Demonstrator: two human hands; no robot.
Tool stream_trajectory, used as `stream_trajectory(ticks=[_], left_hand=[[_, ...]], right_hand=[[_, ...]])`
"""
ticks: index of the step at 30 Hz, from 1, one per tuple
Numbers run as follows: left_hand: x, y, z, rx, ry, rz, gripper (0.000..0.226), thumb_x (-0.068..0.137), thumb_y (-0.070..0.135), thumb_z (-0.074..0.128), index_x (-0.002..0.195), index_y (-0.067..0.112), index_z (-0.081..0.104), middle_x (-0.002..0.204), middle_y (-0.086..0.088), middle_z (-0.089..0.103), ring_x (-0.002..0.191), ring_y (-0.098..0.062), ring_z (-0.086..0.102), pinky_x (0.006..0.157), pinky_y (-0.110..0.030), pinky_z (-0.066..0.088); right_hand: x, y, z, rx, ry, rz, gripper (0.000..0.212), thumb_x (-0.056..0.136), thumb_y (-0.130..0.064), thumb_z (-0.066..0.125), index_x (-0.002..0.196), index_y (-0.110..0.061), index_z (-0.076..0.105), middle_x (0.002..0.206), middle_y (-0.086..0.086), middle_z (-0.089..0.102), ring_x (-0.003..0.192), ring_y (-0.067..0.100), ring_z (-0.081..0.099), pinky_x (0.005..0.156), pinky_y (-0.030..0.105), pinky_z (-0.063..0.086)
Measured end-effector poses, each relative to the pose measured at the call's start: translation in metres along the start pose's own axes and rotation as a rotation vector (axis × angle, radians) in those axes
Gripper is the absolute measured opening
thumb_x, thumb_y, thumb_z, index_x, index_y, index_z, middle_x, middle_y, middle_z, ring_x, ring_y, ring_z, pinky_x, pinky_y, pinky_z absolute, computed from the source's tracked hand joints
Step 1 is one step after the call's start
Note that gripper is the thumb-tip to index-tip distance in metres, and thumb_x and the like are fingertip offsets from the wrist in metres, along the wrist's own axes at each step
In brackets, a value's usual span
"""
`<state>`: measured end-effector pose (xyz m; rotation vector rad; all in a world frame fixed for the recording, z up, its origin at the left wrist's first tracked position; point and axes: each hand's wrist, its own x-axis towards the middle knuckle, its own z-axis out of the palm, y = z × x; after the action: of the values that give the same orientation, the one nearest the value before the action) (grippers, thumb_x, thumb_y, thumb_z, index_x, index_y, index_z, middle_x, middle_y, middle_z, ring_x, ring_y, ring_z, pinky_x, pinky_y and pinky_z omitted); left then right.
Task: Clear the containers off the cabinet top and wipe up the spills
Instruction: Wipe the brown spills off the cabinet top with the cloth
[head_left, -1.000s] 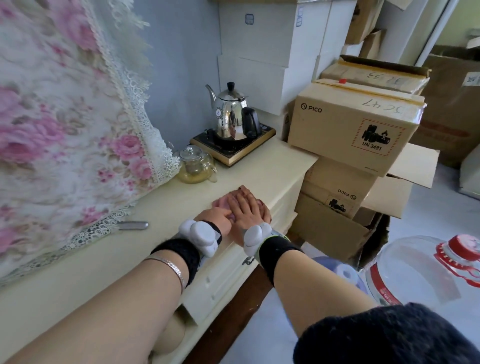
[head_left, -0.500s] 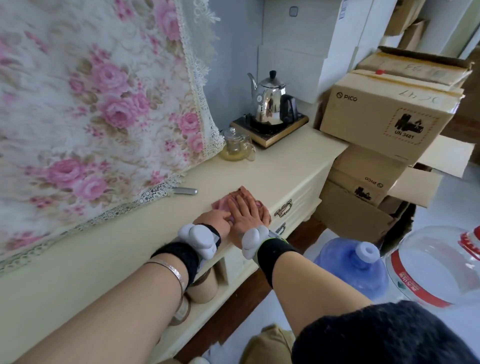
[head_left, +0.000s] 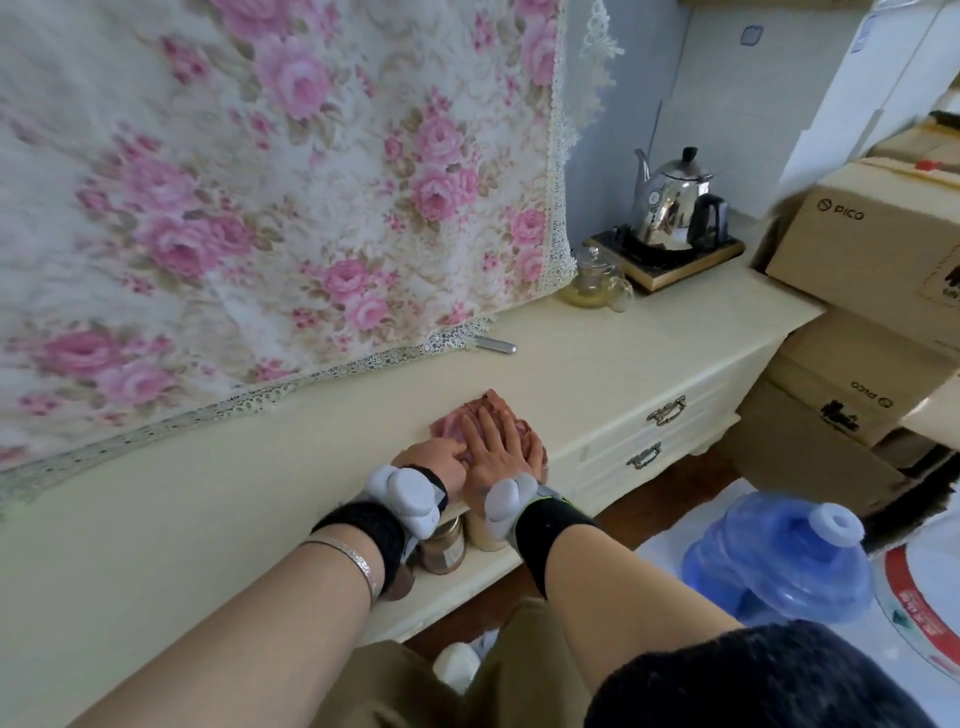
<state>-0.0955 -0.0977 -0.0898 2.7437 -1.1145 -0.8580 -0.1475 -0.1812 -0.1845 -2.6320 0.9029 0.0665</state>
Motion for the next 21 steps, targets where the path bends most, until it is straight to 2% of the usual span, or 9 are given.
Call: stream_trajectory(ticks=[4, 9, 21], left_hand=[[-0.031, -0.031, 0.0, -0.008, -0.015, -0.031, 0.043, 0.103, 0.023, 0.028, 0.144, 0.018, 0.039, 0.153, -0.002, 0.036, 0.137, -0.023, 0.04, 0.111, -0.028, 0.03], [-0.067, -0.085, 0.007, -0.054, 0.011, -0.137, 0.042, 0.1, 0.022, 0.034, 0.142, 0.02, 0.043, 0.151, -0.003, 0.039, 0.135, -0.026, 0.041, 0.114, -0.033, 0.031], [-0.134, -0.176, 0.013, -0.154, 0.045, -0.337, 0.042, 0.1, 0.024, 0.035, 0.14, 0.02, 0.046, 0.147, -0.002, 0.045, 0.132, -0.024, 0.046, 0.113, -0.032, 0.034]], right_hand=[[-0.016, -0.038, 0.014, -0.007, -0.032, -0.05, 0.06, 0.1, -0.046, 0.024, 0.153, -0.036, -0.001, 0.162, -0.012, -0.01, 0.148, 0.018, -0.017, 0.115, 0.052, -0.008], [-0.042, -0.095, 0.035, -0.024, -0.089, -0.129, 0.061, 0.099, -0.047, 0.025, 0.153, -0.035, -0.003, 0.161, -0.012, -0.013, 0.148, 0.018, -0.019, 0.115, 0.051, -0.008], [-0.088, -0.196, 0.066, -0.072, -0.198, -0.298, 0.063, 0.099, -0.041, 0.026, 0.153, -0.034, -0.004, 0.161, -0.01, -0.014, 0.148, 0.02, -0.019, 0.115, 0.052, -0.008]])
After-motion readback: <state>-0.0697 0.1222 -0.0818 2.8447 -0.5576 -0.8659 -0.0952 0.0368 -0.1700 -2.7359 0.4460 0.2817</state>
